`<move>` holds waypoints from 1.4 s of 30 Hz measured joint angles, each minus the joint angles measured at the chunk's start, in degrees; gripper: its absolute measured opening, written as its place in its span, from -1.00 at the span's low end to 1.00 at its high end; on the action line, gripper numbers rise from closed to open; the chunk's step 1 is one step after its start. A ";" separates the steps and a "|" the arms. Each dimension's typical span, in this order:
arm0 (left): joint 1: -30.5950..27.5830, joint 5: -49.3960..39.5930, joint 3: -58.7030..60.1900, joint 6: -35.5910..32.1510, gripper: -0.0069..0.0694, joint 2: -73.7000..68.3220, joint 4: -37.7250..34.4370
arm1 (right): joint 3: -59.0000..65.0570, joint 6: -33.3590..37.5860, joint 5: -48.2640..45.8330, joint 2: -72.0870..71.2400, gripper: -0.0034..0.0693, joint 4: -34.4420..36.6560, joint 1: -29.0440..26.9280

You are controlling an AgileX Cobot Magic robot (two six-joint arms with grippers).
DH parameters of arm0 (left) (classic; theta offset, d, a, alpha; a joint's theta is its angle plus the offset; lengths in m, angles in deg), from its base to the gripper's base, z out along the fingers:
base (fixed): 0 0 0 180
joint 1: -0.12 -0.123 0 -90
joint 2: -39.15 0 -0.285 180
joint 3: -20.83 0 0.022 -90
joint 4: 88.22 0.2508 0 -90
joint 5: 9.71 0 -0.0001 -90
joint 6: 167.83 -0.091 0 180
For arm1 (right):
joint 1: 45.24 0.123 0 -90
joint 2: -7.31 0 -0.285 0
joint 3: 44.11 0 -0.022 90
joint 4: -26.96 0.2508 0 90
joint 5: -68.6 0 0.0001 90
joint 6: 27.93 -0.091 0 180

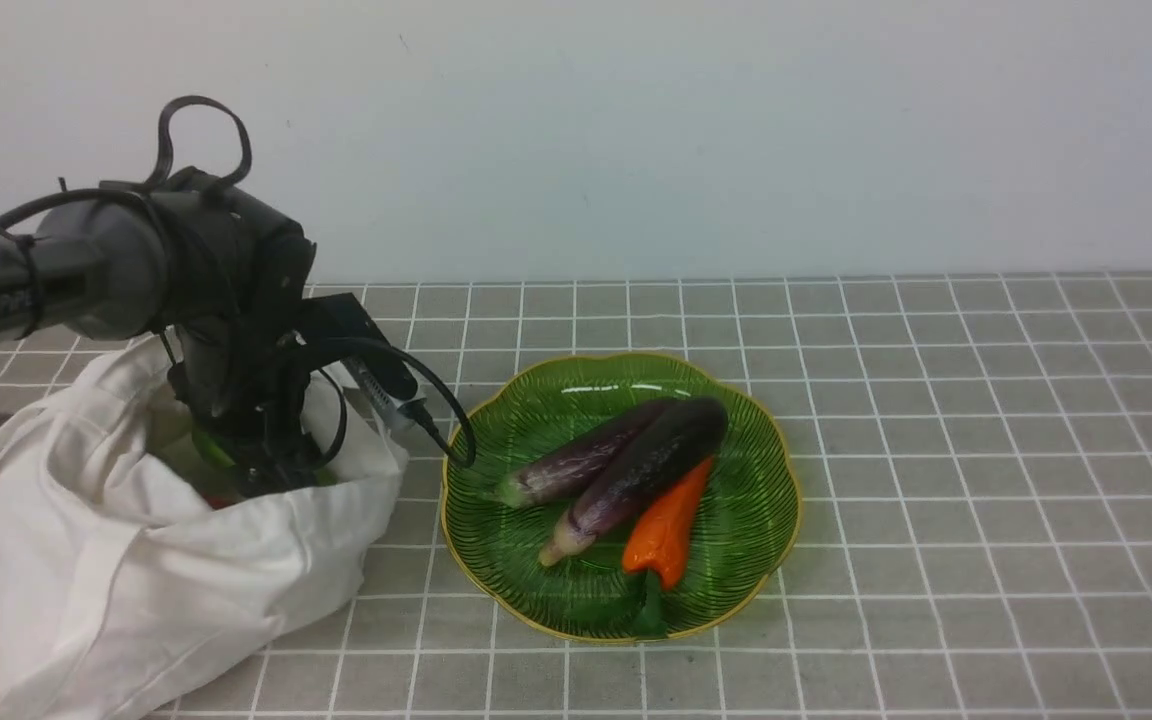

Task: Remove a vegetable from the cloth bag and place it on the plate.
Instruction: Use the left arm to grab a chayote from the bag

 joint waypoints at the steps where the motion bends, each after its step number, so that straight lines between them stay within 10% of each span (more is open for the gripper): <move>1: 0.38 1.69 0.00 0.06 0.53 0.00 1.15 | 0.00 0.00 0.00 0.00 -0.95 0.00 0.00; 28: 0.95 12.77 -0.42 0.44 0.51 -6.29 13.73 | 0.00 0.00 0.00 0.00 -0.95 0.00 0.00; 32: 1.19 12.13 -0.74 1.16 0.23 -7.27 13.41 | 0.00 0.06 0.00 0.00 -0.95 0.00 0.00; 42: 1.30 6.26 -0.03 9.54 0.24 -2.78 5.72 | 0.00 0.06 0.00 0.00 -0.95 0.00 0.00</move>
